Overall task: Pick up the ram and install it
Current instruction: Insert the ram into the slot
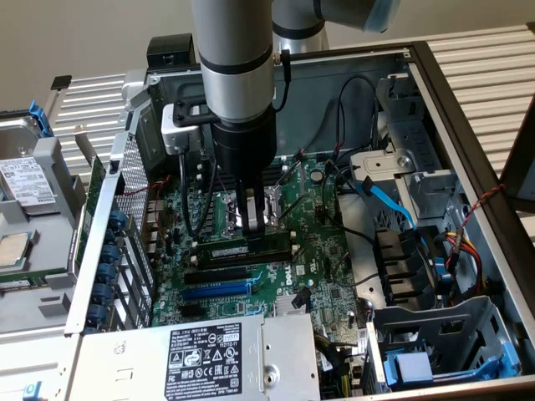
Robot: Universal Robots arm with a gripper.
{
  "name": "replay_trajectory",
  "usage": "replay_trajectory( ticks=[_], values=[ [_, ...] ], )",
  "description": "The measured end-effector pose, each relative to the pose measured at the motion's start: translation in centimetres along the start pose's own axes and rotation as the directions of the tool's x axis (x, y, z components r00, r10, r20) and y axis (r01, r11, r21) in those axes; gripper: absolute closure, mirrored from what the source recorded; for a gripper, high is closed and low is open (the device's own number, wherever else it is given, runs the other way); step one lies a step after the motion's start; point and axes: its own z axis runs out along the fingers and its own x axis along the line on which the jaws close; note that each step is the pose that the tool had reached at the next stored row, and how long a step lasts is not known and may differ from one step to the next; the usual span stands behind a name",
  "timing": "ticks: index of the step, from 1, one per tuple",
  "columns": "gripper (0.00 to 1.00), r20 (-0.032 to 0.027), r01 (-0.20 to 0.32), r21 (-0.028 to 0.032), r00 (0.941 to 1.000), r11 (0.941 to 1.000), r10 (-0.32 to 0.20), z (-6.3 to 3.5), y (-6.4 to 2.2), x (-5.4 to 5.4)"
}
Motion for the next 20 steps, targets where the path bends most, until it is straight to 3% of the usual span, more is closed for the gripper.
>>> replay_trajectory(
  ticks=[6,7,14,20],
  values=[
    [0.85,0.0,0.0,0.0002,1.0,1.0,0.0,0.0,0.0,0.0],
    [0.78,0.0,0.0,0.0002,1.0,1.0,0.0,0.0,0.0,0.0],
    [0.78,-0.0001,0.0,0.0,1.0,1.0,0.0,-0.11,0.01,0.0],
    [0.78,0.0,0.0,0.0001,1.0,1.0,0.0,-2.23,0.0,0.1]
  ],
)
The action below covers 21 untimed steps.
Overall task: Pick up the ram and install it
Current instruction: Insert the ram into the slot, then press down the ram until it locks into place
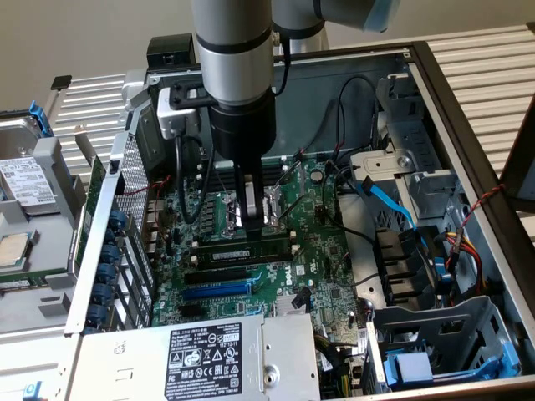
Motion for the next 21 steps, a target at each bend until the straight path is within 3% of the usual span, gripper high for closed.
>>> replay_trajectory(
  ticks=[3,18,21],
  values=[
    [0.78,-0.0001,0.0,0.0,1.0,1.0,0.0,-0.93,0.0,0.03],
    [0.78,-0.0009,0.0,0.0,1.0,1.0,0.0,-0.93,0.01,0.03],
    [0.87,-0.001,0.0,0.0,1.0,1.0,0.0,-0.93,0.01,0.03]
  ],
)
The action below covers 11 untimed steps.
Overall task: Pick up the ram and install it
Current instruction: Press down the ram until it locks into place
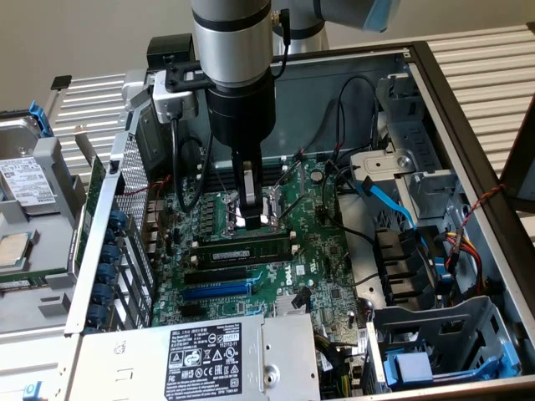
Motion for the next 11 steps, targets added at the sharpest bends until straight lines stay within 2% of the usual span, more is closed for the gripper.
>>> replay_trajectory(
  ticks=[1,7,11],
  values=[
    [0.89,-0.0001,0.0,0.0,1.0,1.0,0.0,0.0,0.0,0.0],
    [0.89,0.0,0.0,0.0,1.0,1.0,0.0,0.09,0.17,-0.01],
    [0.89,-0.0001,0.0,0.0,1.0,1.0,0.0,0.28,0.68,-0.02]
  ],
)
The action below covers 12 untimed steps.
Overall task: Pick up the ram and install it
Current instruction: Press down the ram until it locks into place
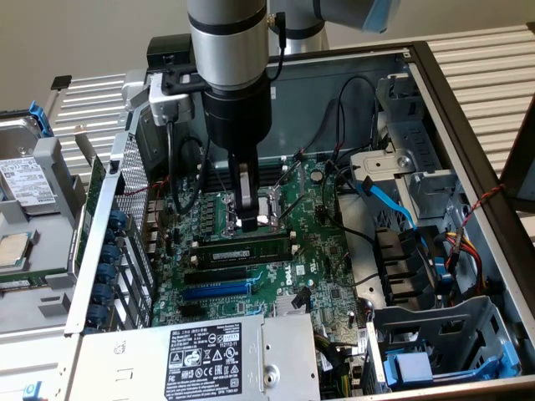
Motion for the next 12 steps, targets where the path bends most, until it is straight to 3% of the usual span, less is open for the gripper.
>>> replay_trajectory(
  ticks=[12],
  values=[
    [0.89,-0.0037,0.0,-0.0051,1.0,1.0,0.0,0.85,0.12,-0.63]
  ],
)
